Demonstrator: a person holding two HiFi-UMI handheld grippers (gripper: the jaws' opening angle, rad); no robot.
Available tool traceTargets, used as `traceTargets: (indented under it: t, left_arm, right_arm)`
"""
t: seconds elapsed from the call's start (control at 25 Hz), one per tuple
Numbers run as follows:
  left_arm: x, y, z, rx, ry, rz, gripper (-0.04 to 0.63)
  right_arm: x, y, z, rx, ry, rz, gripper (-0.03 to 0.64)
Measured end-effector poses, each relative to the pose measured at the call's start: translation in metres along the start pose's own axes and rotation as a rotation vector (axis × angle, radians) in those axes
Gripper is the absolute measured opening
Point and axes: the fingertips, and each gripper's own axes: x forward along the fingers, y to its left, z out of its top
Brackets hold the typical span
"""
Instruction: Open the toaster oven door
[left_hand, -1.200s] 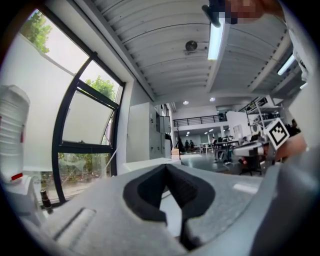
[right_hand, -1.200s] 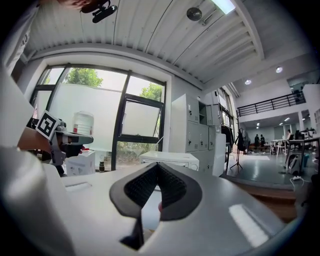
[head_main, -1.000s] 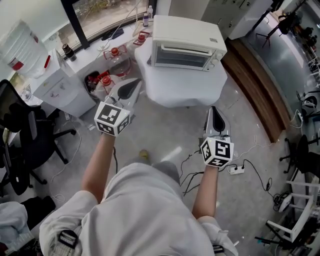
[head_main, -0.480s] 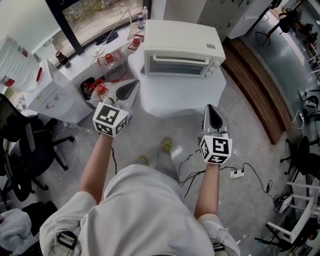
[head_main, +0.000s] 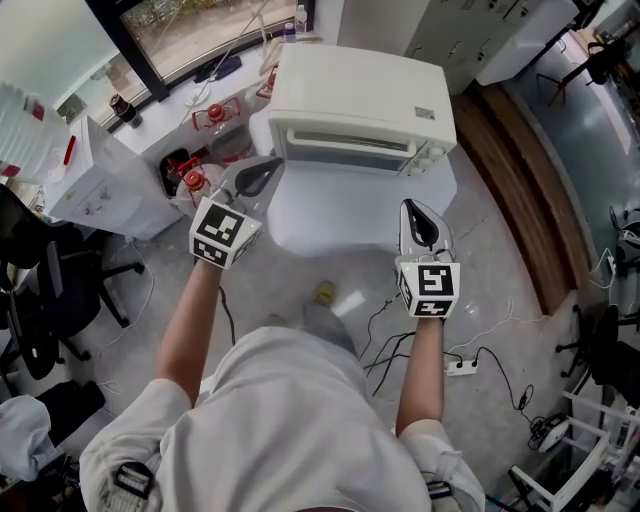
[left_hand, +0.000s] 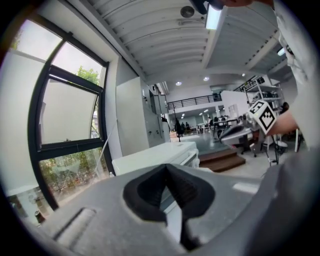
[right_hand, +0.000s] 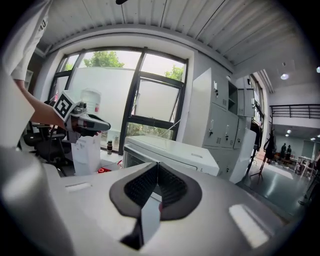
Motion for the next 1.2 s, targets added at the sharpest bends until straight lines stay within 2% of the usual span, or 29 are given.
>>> traceTargets:
  t: [0.28, 0.36, 0.6, 0.8, 1.2]
  left_arm:
    - [0.054, 0.006, -0.012, 0.072, 0.111, -0.023, 0.001]
    - [0.065, 0.006, -0.019, 0.102, 0.148, -0.032, 0.036]
    - [0.092, 0.005, -0.044, 0.223, 0.269, -0.083, 0.076]
    - [0.108, 0.008, -0.058, 0.322, 0.372, -0.136, 0.105]
    - [0.121, 0.010, -0.080, 0.382, 0.488, -0.228, 0.130]
  right_arm:
    - [0.054, -0.027, -0.004, -0.094, 0.039, 0.147, 0.012]
    - [0.066, -0.031, -0.008, -0.109, 0.055, 0.185, 0.020]
    - [0.099, -0.036, -0.021, -0.247, 0.123, 0.271, 0.069]
    - [0.118, -0.040, -0.027, -0.352, 0.175, 0.322, 0.085]
    - [0.135, -0.040, -0.043, -0.518, 0.296, 0.441, 0.098]
